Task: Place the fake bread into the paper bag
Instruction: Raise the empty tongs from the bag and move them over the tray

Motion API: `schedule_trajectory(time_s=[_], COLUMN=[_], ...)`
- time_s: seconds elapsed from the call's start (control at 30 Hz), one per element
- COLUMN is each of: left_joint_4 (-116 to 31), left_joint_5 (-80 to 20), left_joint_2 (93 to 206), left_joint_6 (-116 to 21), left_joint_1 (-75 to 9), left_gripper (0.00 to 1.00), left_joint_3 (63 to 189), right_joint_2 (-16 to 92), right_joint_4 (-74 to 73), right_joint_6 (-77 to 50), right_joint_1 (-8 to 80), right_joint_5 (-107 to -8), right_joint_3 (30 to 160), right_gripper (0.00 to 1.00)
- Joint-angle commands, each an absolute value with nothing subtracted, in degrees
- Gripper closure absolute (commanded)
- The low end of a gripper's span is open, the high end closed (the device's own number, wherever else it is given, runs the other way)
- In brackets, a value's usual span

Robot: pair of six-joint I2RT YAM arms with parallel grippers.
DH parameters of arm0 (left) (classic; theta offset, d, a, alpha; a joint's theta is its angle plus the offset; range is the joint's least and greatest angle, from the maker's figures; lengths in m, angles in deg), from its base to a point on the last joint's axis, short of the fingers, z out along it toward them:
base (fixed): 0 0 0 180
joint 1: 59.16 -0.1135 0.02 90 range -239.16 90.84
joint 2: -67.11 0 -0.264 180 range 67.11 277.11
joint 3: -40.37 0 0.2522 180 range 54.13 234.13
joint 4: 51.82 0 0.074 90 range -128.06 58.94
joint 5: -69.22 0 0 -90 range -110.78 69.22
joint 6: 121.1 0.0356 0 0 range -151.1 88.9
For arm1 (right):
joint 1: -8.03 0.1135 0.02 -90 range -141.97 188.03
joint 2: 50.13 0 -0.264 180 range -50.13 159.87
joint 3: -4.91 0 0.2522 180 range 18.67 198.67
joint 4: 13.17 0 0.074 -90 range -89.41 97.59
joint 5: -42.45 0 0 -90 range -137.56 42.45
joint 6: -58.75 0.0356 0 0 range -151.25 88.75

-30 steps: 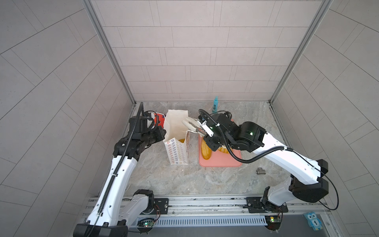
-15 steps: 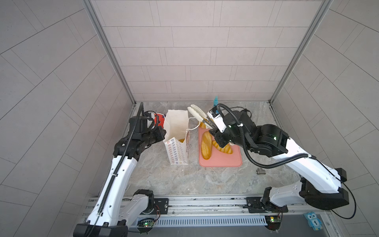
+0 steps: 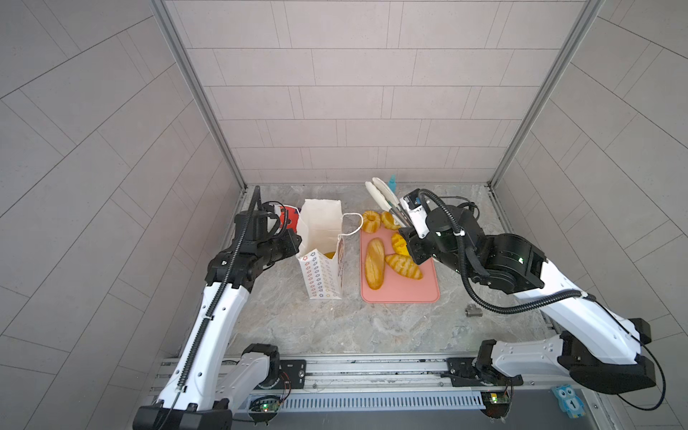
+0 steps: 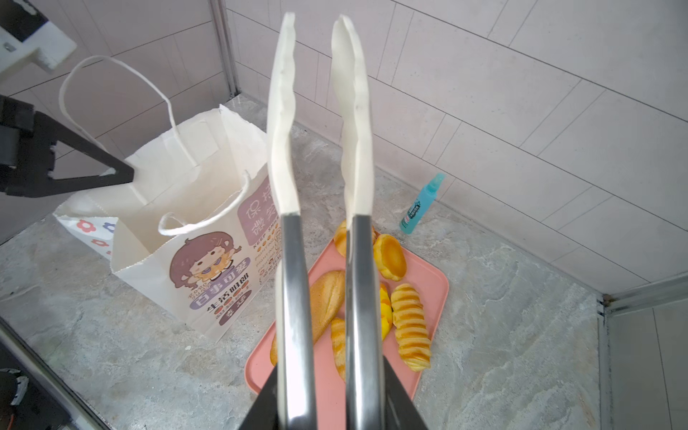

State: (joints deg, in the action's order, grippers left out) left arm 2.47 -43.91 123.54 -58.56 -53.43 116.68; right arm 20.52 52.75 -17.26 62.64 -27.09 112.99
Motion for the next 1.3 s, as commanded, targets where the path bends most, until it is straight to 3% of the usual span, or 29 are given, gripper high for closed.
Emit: schedule_trajectory(time_s=[0.0, 0.57, 1.27], left_joint_4=[1.93, 1.87, 1.4], left_joint_5=[-43.98, -44.07, -44.36], left_joint_2=[122.82, 122.83, 123.39], left_joint_6=[-58.61, -58.6, -58.48], left_joint_1=[-53.7, -53.71, -53.68], left_gripper=[0.88, 0.88, 0.88], left_joint_3=[116.27, 115.99, 115.67], right_joint_2=[17.79, 13.0, 14.73], right_joint_4=[50.69, 52.07, 53.61], right_joint_6=[-15.55, -11.57, -9.34], right_joint_1=[61.12, 52.46, 46.1], right_joint_5=[-24.78, -31.72, -40.95], right_joint_3=[112.07, 101.07, 87.49], right_gripper=[0.66, 0.65, 0.66])
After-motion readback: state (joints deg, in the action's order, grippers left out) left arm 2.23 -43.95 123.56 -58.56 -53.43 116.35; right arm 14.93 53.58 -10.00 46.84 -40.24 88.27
